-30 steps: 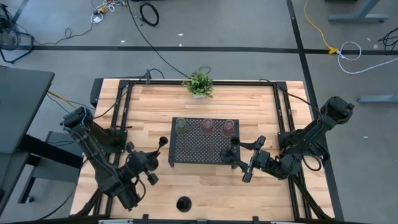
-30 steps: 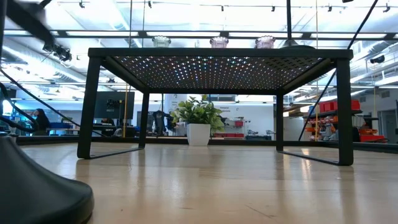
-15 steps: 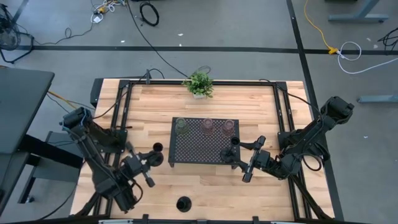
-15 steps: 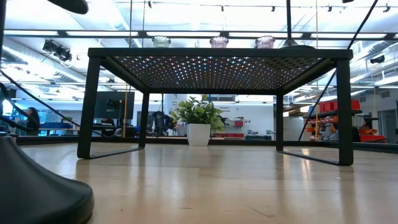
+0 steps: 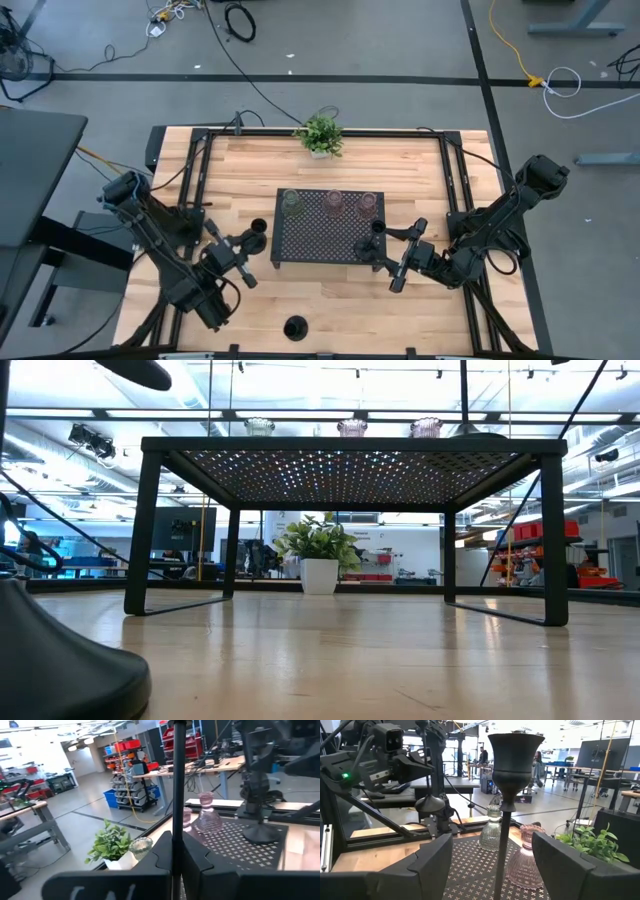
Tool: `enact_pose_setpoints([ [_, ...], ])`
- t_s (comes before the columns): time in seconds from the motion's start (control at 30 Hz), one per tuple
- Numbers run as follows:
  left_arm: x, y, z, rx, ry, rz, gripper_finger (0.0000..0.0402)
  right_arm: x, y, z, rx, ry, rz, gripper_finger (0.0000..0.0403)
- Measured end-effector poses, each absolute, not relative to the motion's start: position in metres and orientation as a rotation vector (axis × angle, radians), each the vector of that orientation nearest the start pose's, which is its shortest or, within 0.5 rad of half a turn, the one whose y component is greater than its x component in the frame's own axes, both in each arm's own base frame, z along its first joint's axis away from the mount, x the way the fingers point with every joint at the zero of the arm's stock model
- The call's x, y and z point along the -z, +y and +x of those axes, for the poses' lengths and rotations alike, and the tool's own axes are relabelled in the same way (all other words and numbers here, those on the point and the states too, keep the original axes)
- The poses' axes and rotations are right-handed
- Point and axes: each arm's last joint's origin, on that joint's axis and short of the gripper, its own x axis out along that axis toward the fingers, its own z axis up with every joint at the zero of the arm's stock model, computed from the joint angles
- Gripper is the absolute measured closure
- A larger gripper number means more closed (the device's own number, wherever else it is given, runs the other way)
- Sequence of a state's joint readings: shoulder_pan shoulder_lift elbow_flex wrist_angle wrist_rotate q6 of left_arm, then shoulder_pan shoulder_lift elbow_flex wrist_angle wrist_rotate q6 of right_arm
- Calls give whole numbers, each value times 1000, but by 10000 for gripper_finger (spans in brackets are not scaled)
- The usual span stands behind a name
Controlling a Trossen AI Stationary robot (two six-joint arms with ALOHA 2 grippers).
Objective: Pick & Place candle stick holders
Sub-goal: Put the left black candle holder on the shelf aligned with the other black candle holder
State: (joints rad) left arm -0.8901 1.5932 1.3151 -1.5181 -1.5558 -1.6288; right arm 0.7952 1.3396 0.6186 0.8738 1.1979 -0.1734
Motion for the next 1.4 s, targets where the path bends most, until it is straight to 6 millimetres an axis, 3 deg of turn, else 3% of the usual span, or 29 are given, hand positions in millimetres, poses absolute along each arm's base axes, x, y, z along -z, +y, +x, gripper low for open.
enact_pose_setpoints([
  [0.13, -290, -185, 193, -702, 94, 123, 389, -256, 167, 202, 408, -49, -41, 130],
  [0.2, -289, -183, 191, -699, 199, 234, 389, -256, 167, 202, 408, -49, -41, 130],
  [0.27, -299, -172, 183, -708, 240, 238, 389, -256, 167, 202, 409, -50, -43, 130],
  [0.37, -325, -152, 164, -693, 164, 159, 389, -257, 167, 202, 410, -51, -49, 130],
  [0.47, -330, -138, 139, -635, 137, 111, 389, -256, 167, 202, 409, -52, -40, 130],
  [0.53, -324, -131, 119, -569, 118, 52, 389, -256, 167, 202, 407, -53, -35, 130],
  [0.67, -288, -128, 93, -435, 76, -41, 389, -256, 167, 202, 408, -52, -38, 130],
  [0.77, -285, -127, 81, -368, 11, -81, 389, -258, 166, 202, 410, -59, -39, 130],
  [1.1, -274, -145, 78, -319, 9, 19, 389, -259, 164, 202, 460, -64, -14, 130],
  [1.2, -276, -149, 78, -308, -18, -87, 389, -259, 164, 202, 463, -64, -17, 130],
  [1.4, -274, -167, 97, -377, -8, -45, 389, -259, 164, 202, 459, -63, -24, 130],
])
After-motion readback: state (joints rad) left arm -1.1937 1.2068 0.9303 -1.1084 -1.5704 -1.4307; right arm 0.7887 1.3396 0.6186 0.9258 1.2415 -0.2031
